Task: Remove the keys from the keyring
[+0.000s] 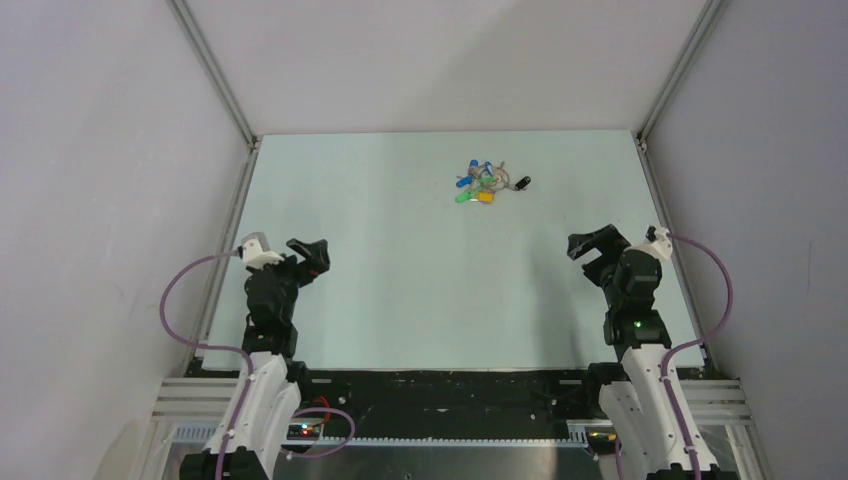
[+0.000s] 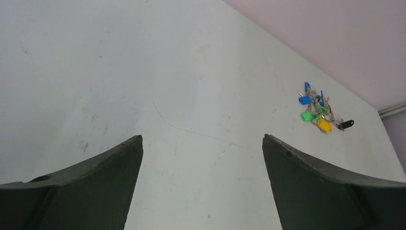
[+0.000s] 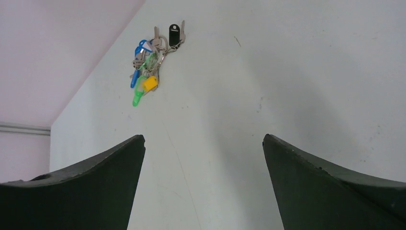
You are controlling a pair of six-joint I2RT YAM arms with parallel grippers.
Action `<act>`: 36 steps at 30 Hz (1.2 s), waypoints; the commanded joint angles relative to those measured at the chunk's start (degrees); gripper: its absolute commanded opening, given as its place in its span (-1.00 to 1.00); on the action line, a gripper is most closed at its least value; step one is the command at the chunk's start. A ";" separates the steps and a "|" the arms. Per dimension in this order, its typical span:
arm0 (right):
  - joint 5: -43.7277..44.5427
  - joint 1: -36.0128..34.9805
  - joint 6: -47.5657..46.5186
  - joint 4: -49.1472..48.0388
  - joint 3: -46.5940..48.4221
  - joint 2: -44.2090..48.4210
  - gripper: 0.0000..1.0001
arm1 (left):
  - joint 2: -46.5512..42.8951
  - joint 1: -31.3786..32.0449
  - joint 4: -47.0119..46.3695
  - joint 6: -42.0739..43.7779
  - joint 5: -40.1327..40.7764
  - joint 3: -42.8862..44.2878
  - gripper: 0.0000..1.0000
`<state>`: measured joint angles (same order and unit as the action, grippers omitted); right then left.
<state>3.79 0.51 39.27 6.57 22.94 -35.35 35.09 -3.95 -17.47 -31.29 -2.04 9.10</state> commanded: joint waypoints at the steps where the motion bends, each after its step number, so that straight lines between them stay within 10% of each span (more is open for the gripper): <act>1: -1.73 0.55 7.02 -1.50 0.57 -1.05 1.00 | -1.04 -0.34 -2.00 -1.33 1.19 0.33 0.97; 8: -20.25 9.62 4.45 -8.50 0.53 -6.99 1.00 | -2.24 -0.29 -2.18 -5.46 4.70 -1.56 0.97; 12: -14.11 5.25 0.21 -8.55 6.05 -15.87 0.81 | -2.75 -0.29 -2.41 -4.54 4.61 -1.94 0.97; 18: -1.10 -8.01 -8.08 -3.56 27.98 -34.94 0.58 | 1.68 0.82 -3.93 -3.27 2.50 -0.25 0.97; 36: 9.16 -13.74 -18.81 27.49 99.10 -94.87 0.33 | 3.91 3.39 -5.01 -0.28 1.61 0.89 0.97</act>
<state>7.11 -12.82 23.46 23.44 109.58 -124.33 39.24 -0.97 -19.94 -32.95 -0.49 7.40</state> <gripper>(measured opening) 0.643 0.985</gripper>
